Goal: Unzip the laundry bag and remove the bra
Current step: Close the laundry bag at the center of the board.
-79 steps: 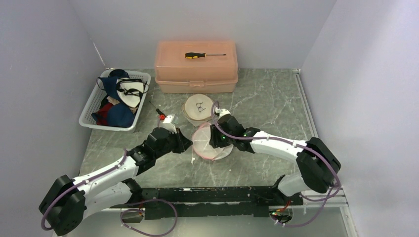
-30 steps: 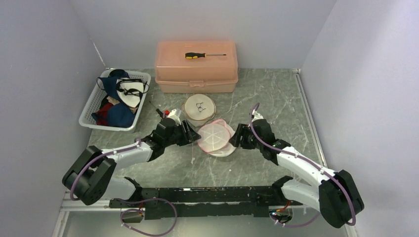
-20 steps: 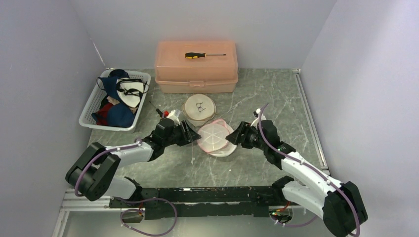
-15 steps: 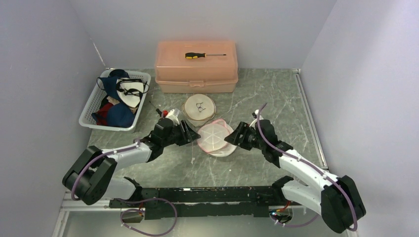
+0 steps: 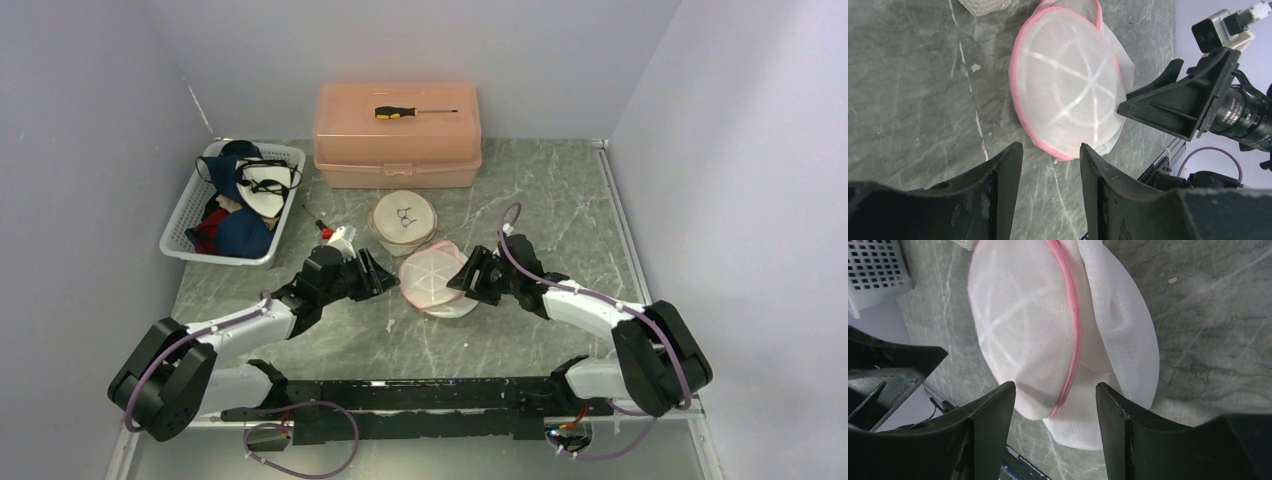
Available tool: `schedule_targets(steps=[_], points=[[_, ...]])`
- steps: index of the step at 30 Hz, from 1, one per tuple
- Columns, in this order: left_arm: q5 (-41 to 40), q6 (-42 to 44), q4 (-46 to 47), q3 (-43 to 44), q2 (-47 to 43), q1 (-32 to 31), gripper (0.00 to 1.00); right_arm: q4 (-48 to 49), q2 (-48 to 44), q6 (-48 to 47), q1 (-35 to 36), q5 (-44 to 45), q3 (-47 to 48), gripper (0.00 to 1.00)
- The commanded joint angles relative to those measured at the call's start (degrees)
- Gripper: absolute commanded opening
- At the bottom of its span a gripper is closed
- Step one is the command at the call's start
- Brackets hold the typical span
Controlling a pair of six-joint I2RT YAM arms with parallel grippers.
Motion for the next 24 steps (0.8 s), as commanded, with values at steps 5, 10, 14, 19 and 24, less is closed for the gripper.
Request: schedule_targets(steps=[5,10,14,19,24], points=[[-1.4,1.5,-1.6,-0.7,-4.2,0.3,0.51,8.2,5.8,1.1,-0.1,-1.9,2.9,0.53],[-1.3,1.6,-2.2,-0.9,-4.8,0.3,0.51,11.6,5.6,1.1,-0.1,-3.1,1.8,0.27],[-1.4,1.5,-2.3,-1.2,-5.2,0.3,0.51,12.2,0.9,0.2,-0.1,-3.9,0.5,0.04],[-1.4,1.5,-2.1,-1.2,-5.1,0.2,0.51,13.9,-6.9,-2.1,-0.2,-5.9,-1.0,0.0],[-1.8,1.7,-3.1,-0.9,-5.9,0.3,0.51,17.6,-11.8,-3.7,-0.7,-11.7,-2.3,0.0]])
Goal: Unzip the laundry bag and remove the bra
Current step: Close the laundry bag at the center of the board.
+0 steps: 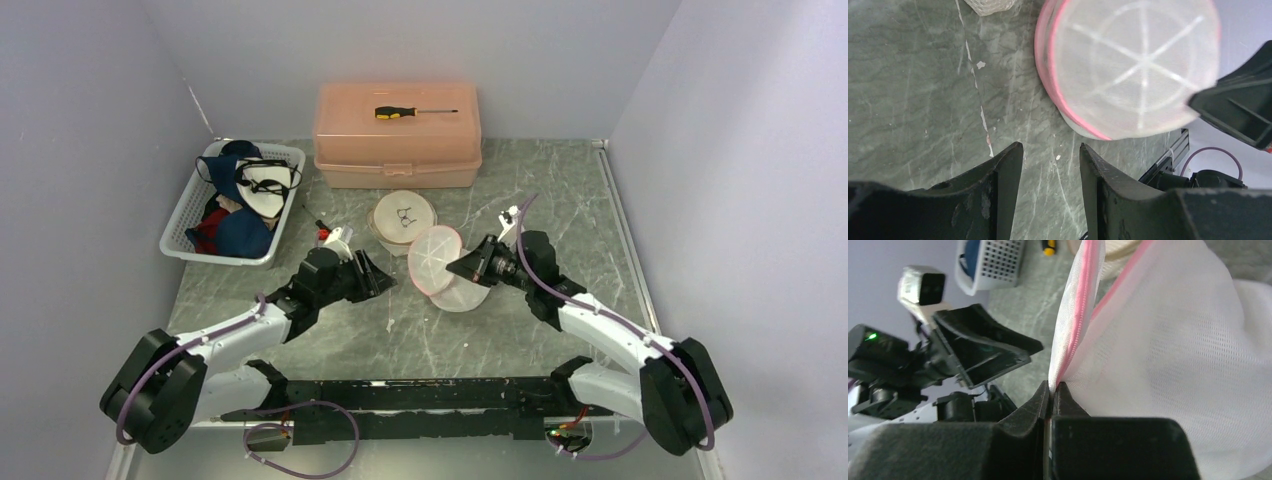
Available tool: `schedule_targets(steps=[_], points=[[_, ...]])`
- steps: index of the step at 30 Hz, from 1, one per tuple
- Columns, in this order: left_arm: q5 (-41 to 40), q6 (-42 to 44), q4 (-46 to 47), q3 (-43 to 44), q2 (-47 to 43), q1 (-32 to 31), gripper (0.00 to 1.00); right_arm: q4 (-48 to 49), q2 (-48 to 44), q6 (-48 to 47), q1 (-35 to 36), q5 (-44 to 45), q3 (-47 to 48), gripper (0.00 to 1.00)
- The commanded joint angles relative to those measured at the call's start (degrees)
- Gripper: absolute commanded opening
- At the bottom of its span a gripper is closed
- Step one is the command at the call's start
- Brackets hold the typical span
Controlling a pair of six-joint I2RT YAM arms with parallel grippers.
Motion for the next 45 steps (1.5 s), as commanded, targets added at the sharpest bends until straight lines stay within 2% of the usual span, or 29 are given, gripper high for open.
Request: schedule_targets(steps=[1,5,9,14,18,30,35,45], points=[[-0.7,0.9,-0.5,0.1,-2.3,0.3,0.51,7.9,-3.3,-2.0,-0.5,-6.8,-1.6,0.0],[-2.1,1.2,-3.8,0.5,-5.8,0.3,0.5,16.1,-2.0,1.8,-0.4,-13.2,-2.8,0.0],[-7.3,1.2,-11.9,0.6,-13.3,0.2,0.5,23.7,-0.8,5.2,0.8,-18.9,-1.6,0.0],[-13.5,2.5,-21.6,1.1,-22.9,0.3,0.51,23.6,-0.9,3.0,2.6,-20.8,1.2,0.0],[-15.8,3.1,-24.5,1.3,-25.9,0.3,0.51,23.8,-1.2,-0.3,2.2,-20.1,-1.9,0.0],[-11.2,2.4,-18.4,0.2,-19.2,0.3,0.5,19.1,1.5,-3.7,0.6,-18.2,-11.0,0.0],[-10.2,2.9,-16.8,0.3,-17.4,0.3,0.5,16.2,-0.7,-4.7,-0.5,-15.8,-12.7,0.0],[-8.8,2.5,-13.6,-0.7,-15.3,0.2,0.51,16.7,-7.8,-3.0,-2.3,-9.9,-18.1,0.0]])
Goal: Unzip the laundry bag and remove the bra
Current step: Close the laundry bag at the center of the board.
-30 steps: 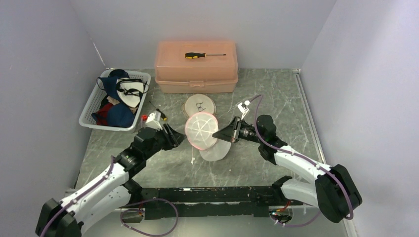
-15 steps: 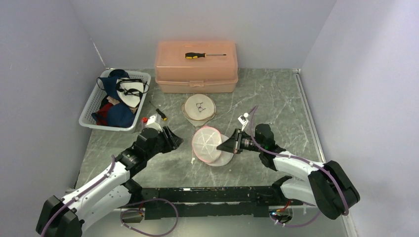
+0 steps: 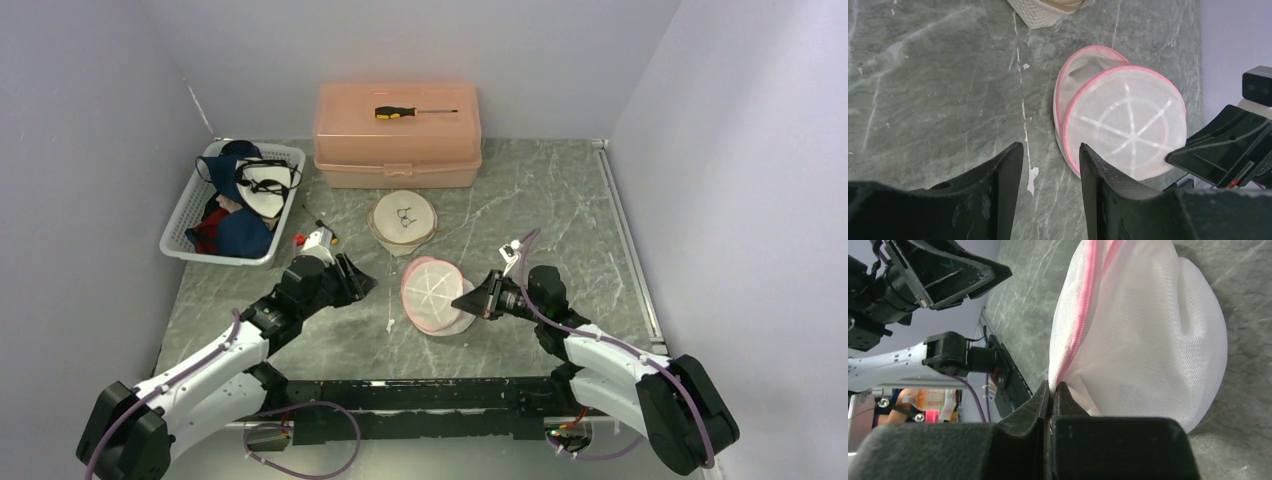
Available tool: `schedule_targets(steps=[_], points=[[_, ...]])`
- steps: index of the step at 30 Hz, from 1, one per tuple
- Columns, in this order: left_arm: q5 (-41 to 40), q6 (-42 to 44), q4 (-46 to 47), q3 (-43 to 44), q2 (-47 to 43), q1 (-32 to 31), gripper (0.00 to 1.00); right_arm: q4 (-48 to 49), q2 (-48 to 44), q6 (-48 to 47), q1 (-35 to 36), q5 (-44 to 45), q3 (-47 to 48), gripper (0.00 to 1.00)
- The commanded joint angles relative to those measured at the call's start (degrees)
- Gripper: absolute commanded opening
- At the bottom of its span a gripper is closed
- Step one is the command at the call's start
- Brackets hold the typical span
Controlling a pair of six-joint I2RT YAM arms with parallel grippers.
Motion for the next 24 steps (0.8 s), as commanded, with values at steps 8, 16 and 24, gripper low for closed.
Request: schedule_targets(steps=[8,16,24], points=[[8.8,3.0,11.1,0.2,5.1,0.2,0.51,1.9,-0.8,3.0,-2.5,10.4,-4.9,0.0],[20.4,4.7,23.1,5.8,18.1,-2.7,0.52,-0.3,1.2,3.0,-2.5,14.8,-6.2,0.0],[21.7,5.1,26.6,14.6,32.3,-9.0,0.51,-6.0,0.3,2.0,-2.6,17.9,-6.3,0.12]])
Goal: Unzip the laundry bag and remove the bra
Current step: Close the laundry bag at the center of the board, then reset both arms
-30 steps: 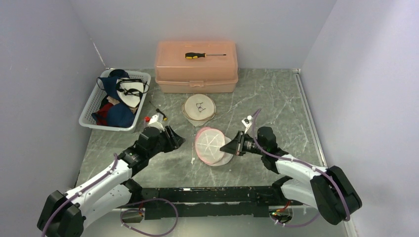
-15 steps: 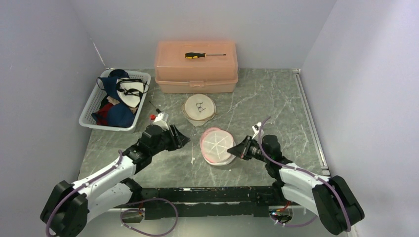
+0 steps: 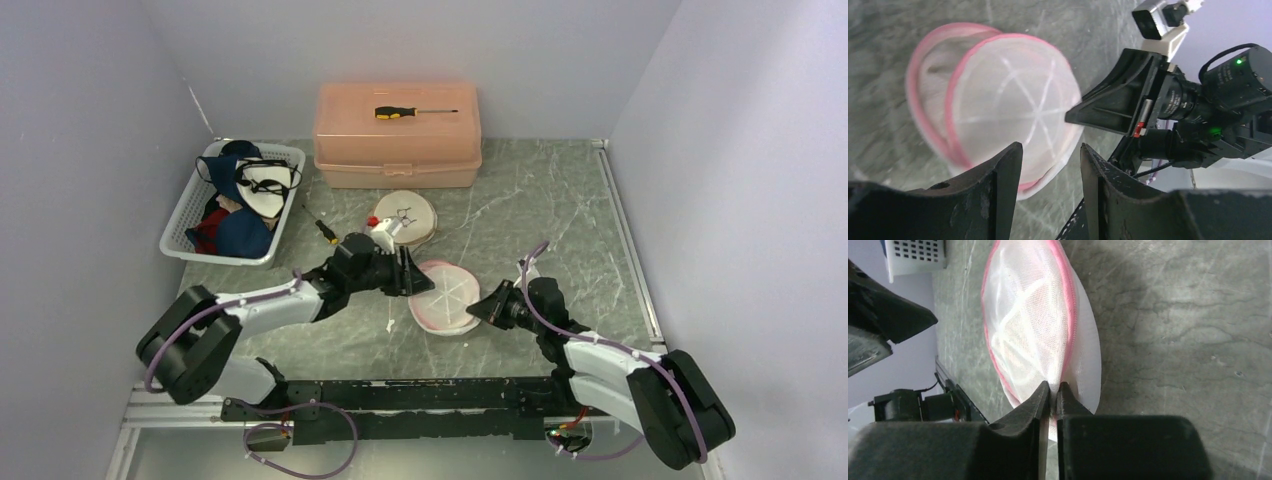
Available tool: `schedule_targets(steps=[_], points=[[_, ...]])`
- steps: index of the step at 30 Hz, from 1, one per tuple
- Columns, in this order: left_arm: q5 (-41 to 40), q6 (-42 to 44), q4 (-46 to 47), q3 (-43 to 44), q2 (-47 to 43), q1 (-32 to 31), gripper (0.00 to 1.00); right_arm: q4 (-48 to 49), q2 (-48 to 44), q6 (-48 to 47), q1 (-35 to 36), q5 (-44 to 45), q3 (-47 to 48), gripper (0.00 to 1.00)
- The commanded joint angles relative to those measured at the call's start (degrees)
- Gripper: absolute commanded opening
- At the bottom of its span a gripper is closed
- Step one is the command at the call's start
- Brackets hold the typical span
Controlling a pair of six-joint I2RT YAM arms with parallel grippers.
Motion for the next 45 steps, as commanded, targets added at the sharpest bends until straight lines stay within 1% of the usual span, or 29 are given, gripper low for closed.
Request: schedule_targets(steps=[1,4,6,7,11,12,15,18,20,22,24,26,27,31,33,45], points=[[2.8,1.1,5.1,5.4,5.9,-2.5,0.51,-4.6,-1.7,-1.6,-0.3,4.2,-0.1,0.19],[2.6,1.6,4.4,8.2,11.1,-4.2,0.5,-8.2,-4.3,-2.3,-0.3,5.2,0.5,0.45],[1.9,1.5,4.7,9.0,13.9,-5.2,0.49,-11.1,-6.5,-2.9,-0.3,5.9,1.3,0.59],[1.2,1.6,4.6,9.2,15.1,-5.6,0.49,-12.7,-7.8,-3.5,-0.3,6.3,2.0,0.63],[-0.3,1.5,4.4,9.0,18.2,-6.2,0.48,-22.1,-15.3,-5.4,-0.3,8.0,5.0,0.7],[-0.6,1.2,4.5,8.8,18.5,-6.2,0.48,-24.1,-16.6,-6.1,-0.2,8.5,6.2,0.7],[-1.0,0.6,5.6,7.8,17.9,-6.3,0.48,-34.1,-22.9,-9.1,-0.1,10.2,11.1,0.72],[-1.5,1.1,4.9,7.6,17.1,-6.5,0.48,-37.4,-26.2,-11.3,-0.1,8.7,15.6,0.69],[-1.5,1.3,4.9,7.3,16.6,-6.6,0.48,-34.5,-25.9,-11.2,-0.1,4.6,17.2,0.64],[-1.7,1.1,5.3,6.9,16.0,-6.7,0.48,-30.4,-23.0,-9.9,-0.1,0.6,18.3,0.49],[-1.8,0.9,5.6,6.3,15.5,-6.8,0.48,-27.4,-18.6,-8.6,0.0,-1.3,18.4,0.34],[-2.0,0.5,5.6,5.9,14.9,-6.8,0.48,-21.8,-13.9,-7.2,-0.1,-3.8,16.8,0.23],[-2.2,0.5,5.4,5.7,14.4,-6.8,0.48,-19.0,-12.2,-6.7,-0.1,-5.1,15.8,0.21],[-3.5,0.8,4.6,4.7,12.4,-7.2,0.48,-10.8,-4.9,-6.1,0.0,-10.2,12.7,0.2],[-3.6,1.0,4.2,4.7,12.3,-7.3,0.48,-8.8,-1.9,-6.9,0.5,-11.1,11.8,0.19],[-3.9,0.7,5.5,3.1,12.0,-8.0,0.48,-7.1,6.0,-11.9,1.5,-7.1,7.7,0.2]])
